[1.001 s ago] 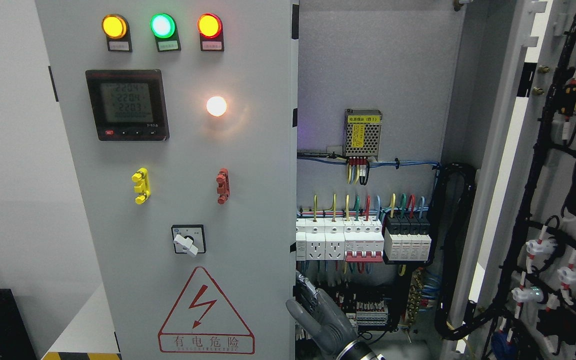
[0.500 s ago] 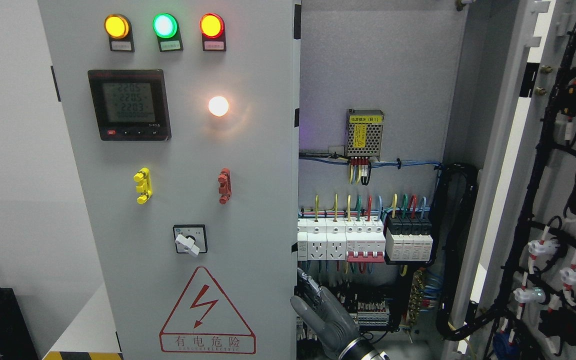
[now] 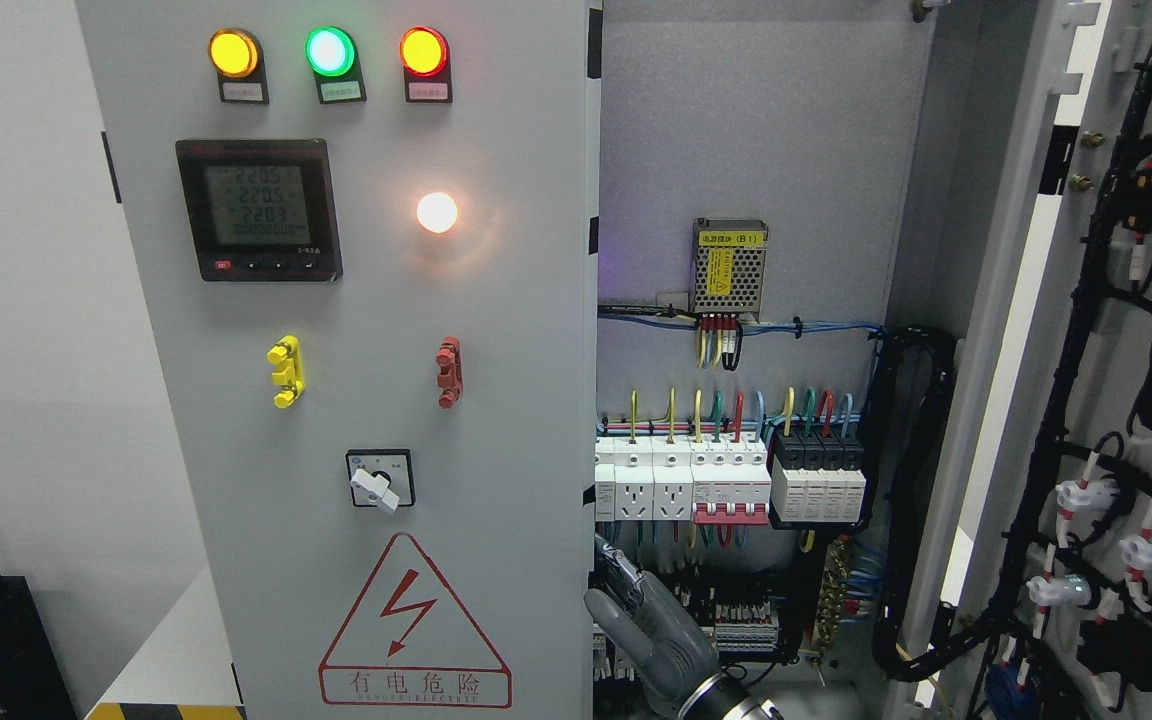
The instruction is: Open door with both hands
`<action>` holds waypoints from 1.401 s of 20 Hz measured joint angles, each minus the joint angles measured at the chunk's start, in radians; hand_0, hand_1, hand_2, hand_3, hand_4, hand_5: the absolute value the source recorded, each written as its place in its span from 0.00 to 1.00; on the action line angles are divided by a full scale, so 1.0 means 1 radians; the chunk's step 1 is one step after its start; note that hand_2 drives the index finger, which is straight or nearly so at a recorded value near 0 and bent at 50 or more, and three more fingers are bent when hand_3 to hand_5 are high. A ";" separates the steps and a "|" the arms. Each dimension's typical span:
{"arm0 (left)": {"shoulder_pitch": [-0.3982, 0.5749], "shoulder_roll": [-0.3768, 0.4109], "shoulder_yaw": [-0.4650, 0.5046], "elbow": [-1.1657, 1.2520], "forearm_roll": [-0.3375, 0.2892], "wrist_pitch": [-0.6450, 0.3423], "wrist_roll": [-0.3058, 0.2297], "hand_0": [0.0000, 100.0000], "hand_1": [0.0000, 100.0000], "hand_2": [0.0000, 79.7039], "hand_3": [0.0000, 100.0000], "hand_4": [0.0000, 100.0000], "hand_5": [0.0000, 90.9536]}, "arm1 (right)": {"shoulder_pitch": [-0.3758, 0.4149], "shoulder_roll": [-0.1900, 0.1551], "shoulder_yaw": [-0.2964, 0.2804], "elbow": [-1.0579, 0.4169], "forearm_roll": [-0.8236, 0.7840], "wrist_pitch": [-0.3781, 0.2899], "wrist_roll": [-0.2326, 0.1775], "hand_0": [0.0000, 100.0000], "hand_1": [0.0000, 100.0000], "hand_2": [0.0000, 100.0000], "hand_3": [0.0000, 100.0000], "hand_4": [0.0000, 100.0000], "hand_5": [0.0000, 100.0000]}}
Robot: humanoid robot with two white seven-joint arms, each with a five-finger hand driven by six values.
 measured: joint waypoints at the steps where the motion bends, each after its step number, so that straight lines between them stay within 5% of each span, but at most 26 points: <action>1: 0.000 0.000 0.000 0.000 0.000 0.000 0.000 0.12 0.39 0.00 0.00 0.00 0.00 | -0.003 0.000 0.000 0.002 -0.001 0.000 0.000 0.12 0.39 0.00 0.00 0.00 0.00; 28: 0.000 0.000 0.000 0.000 0.000 0.000 0.000 0.12 0.39 0.00 0.00 0.00 0.00 | -0.034 -0.002 -0.001 0.033 -0.010 0.003 0.081 0.12 0.39 0.00 0.00 0.00 0.00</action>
